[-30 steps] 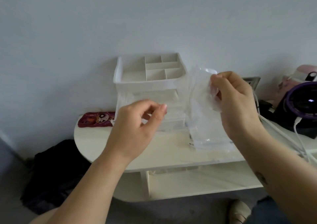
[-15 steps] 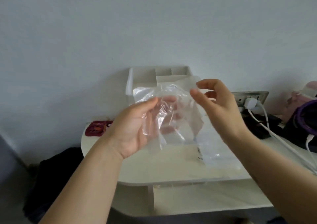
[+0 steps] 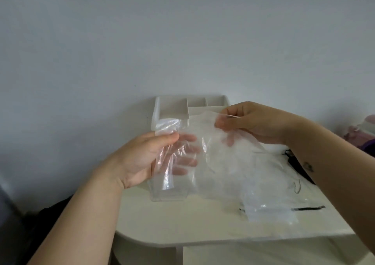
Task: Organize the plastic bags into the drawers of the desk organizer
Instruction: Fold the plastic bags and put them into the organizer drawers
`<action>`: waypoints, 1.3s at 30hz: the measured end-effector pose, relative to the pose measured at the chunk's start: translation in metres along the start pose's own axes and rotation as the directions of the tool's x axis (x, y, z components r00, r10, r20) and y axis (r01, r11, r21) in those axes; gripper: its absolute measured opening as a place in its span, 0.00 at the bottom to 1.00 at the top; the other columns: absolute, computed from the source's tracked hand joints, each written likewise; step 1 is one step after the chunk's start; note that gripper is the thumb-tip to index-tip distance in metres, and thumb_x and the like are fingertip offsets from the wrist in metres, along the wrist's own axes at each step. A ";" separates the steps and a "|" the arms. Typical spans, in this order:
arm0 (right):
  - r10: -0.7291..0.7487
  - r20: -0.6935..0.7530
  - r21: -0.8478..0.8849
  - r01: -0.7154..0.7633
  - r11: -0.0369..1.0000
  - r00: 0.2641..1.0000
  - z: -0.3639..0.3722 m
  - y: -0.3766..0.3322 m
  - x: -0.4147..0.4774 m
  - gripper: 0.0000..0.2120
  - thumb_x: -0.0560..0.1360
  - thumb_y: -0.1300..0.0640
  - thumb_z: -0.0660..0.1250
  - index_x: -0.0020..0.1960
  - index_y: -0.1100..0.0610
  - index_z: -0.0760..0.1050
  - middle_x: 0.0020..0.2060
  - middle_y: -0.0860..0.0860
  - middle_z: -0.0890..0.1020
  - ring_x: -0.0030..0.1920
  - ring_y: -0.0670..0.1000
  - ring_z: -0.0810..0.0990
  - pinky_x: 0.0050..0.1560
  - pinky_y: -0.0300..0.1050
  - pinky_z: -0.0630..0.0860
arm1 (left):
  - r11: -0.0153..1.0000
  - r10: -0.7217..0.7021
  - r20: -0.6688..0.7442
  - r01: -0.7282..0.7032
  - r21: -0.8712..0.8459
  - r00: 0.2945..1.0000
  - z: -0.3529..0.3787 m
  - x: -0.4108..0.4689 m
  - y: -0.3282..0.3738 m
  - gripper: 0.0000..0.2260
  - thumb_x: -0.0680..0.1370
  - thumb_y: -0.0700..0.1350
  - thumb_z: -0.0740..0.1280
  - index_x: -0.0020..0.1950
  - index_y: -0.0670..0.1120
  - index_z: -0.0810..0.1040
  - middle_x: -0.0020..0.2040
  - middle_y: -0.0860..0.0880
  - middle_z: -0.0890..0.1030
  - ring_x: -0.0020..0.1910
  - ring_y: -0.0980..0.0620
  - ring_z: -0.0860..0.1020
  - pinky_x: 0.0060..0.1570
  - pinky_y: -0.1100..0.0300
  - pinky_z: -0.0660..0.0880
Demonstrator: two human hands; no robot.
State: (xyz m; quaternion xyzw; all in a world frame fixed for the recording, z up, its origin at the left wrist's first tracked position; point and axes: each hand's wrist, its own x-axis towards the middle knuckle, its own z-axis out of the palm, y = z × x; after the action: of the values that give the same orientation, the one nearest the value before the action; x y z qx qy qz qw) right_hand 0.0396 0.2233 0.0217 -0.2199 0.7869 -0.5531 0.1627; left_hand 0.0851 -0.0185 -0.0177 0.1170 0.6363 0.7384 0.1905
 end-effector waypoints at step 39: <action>-0.136 -0.023 -0.928 0.029 0.371 0.990 0.054 0.033 0.021 0.12 0.76 0.51 0.67 0.60 0.47 0.77 0.56 0.42 0.79 0.52 0.40 0.74 0.54 0.33 0.68 | -0.005 0.464 -0.132 0.152 0.988 0.876 0.007 0.038 -0.033 0.16 0.76 0.36 0.63 0.58 0.53 0.77 0.55 0.52 0.79 0.54 0.49 0.77 0.50 0.57 0.74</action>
State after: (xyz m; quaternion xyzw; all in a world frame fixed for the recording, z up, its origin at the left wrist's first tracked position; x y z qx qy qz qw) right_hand 0.0431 0.1787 -0.0278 -0.2855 0.9562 -0.0361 -0.0536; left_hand 0.0583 0.0081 -0.0519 0.1232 0.9710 0.0979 -0.1800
